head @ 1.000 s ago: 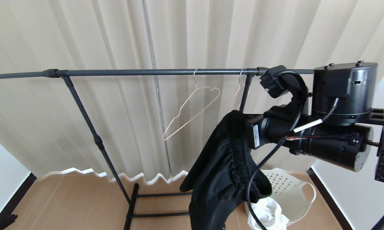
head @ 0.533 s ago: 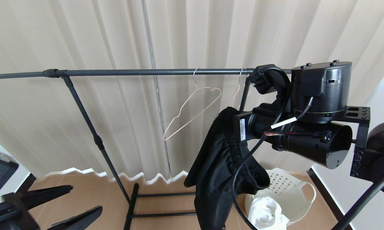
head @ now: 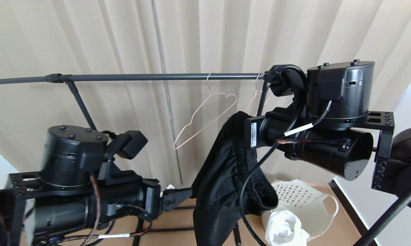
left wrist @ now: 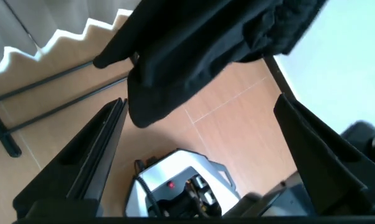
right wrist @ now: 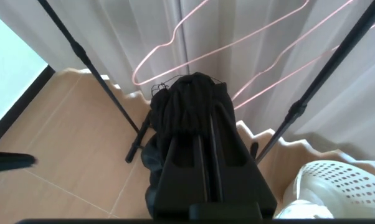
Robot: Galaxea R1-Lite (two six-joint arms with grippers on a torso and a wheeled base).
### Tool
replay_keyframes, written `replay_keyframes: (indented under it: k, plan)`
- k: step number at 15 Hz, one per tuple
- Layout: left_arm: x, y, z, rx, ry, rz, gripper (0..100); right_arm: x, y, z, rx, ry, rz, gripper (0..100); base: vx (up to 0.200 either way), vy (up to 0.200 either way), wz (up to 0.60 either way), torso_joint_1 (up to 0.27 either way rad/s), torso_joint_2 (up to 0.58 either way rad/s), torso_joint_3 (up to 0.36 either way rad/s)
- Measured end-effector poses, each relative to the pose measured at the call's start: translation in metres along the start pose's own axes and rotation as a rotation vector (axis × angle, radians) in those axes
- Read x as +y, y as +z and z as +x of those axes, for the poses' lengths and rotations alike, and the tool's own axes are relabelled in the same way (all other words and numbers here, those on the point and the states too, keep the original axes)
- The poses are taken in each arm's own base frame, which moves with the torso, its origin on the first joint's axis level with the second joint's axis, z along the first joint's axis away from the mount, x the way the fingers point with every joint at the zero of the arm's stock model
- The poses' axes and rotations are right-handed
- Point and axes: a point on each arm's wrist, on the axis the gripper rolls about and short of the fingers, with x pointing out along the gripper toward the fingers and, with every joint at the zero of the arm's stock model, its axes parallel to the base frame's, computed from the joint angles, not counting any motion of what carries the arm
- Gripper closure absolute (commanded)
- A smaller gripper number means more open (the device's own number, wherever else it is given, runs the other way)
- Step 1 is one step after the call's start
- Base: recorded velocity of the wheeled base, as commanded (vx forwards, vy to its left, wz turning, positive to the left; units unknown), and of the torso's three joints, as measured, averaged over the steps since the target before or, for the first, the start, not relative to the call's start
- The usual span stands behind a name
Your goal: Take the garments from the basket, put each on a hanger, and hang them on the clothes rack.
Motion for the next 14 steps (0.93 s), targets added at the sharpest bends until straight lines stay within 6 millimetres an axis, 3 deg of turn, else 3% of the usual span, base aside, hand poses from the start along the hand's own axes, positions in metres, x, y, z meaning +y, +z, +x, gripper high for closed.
replay_keyframes:
  k: [4, 14]
  plan:
    - [-0.033, 0.014, 0.051, -0.007, 0.066, -0.044, 0, 0.011, -0.002, 0.006, -0.014, -0.064, 0.024, 100, 0.0, 0.0, 0.0, 0.0, 0.0, 0.0]
    - [-0.072, 0.034, 0.105, -0.074, 0.094, -0.15, 0, 0.029, -0.001, 0.017, -0.041, -0.105, 0.067, 100, 0.0, 0.0, 0.0, 0.0, 0.0, 0.0]
